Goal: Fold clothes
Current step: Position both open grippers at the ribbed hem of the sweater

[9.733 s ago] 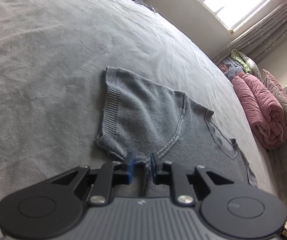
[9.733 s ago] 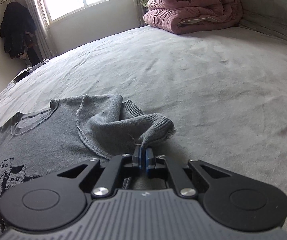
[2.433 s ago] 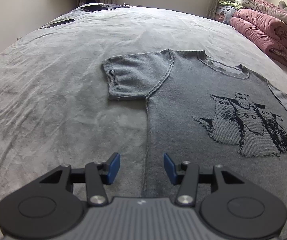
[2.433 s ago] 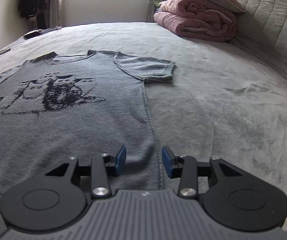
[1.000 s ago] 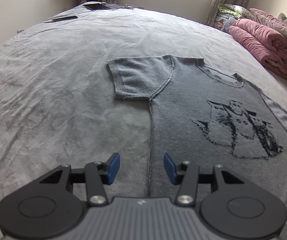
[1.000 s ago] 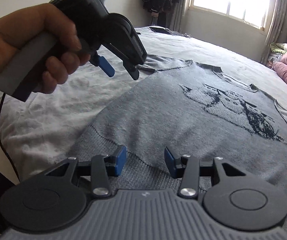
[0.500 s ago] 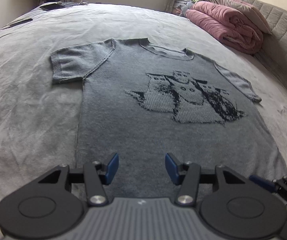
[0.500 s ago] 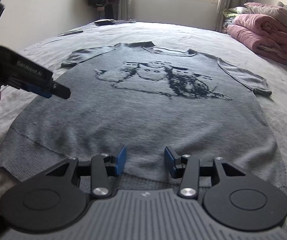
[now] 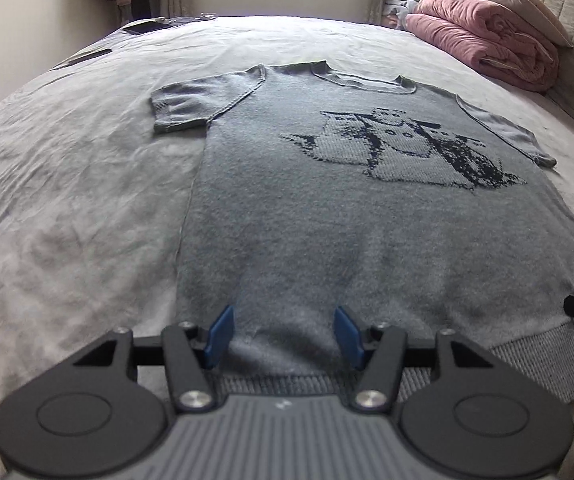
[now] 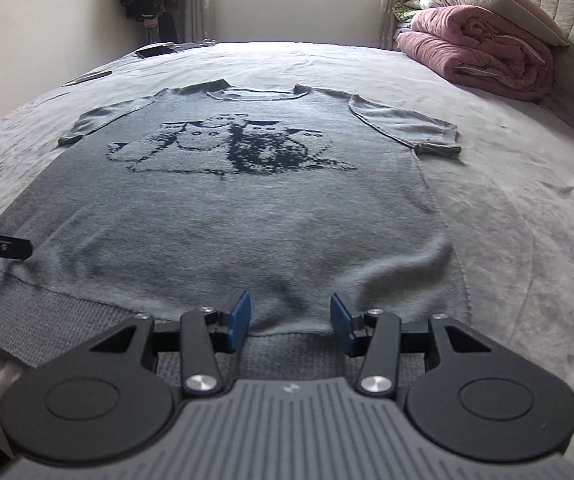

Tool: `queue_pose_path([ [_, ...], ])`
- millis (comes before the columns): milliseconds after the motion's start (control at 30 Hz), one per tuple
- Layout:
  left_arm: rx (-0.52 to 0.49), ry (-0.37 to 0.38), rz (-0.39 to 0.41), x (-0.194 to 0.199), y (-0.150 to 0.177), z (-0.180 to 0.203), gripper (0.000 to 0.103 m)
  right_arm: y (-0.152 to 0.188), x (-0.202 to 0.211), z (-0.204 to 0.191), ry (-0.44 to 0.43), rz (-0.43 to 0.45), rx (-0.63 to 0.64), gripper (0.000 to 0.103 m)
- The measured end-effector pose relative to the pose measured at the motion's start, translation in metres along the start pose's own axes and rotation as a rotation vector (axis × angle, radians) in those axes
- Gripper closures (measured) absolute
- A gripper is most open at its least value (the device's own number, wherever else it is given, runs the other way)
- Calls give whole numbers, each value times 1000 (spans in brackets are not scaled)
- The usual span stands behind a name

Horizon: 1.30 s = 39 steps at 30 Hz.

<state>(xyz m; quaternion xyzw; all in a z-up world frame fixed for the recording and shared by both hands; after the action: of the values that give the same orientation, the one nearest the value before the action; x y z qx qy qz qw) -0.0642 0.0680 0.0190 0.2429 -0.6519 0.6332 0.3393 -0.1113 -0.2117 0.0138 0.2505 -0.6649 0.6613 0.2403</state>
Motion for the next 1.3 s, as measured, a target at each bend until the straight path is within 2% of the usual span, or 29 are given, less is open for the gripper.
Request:
queue_pose_path([
  [200,105,-25,34,16,22,-15,46,9,3,38,57,-15,-70,47],
  [333,146,-34,63,26,32,-23,59,13,9,60,75,-18,-117,47],
  [400,160,-28,74,29,34,-28,62,14,12,71,73,-20,-123,49],
  [500,180,-24,89,35,37,-41,61,17,17,94,94,-36,-188,48],
  [600,192,-51,75,37,46,-54,61,21,24,111,96,-48,-246,48],
  [800,239,-62,101,48,56,-69,62,27,35,111,137,-51,-199,48],
  [833,255,-52,106,51,57,-71,62,27,40,114,129,-44,-216,48],
  [1000,375,91,154,62,60,-83,68,30,62,142,43,-11,-380,49],
  [1067,385,111,148,61,60,-81,68,33,61,147,-18,-35,-437,61],
  [1100,384,120,139,59,60,-79,68,35,60,149,-44,-50,-458,61],
  [1267,423,211,104,53,60,-76,63,39,54,141,-88,-89,-466,60],
  [1300,420,205,101,52,60,-74,61,39,55,139,-90,-93,-454,59],
])
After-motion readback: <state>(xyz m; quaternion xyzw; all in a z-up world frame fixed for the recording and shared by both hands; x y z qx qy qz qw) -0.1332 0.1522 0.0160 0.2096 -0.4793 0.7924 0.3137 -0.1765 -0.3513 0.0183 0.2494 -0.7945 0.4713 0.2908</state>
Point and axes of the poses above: each gripper's, at about its wrist camera, not at the fingertips, and x roughly against the way its jaws point, z to its right, y to its underside, the point moved 1 cm from there along -x, roughly the way its jaws point, and after that the axes turned 1 degree about -x, right-handed, at the moved point
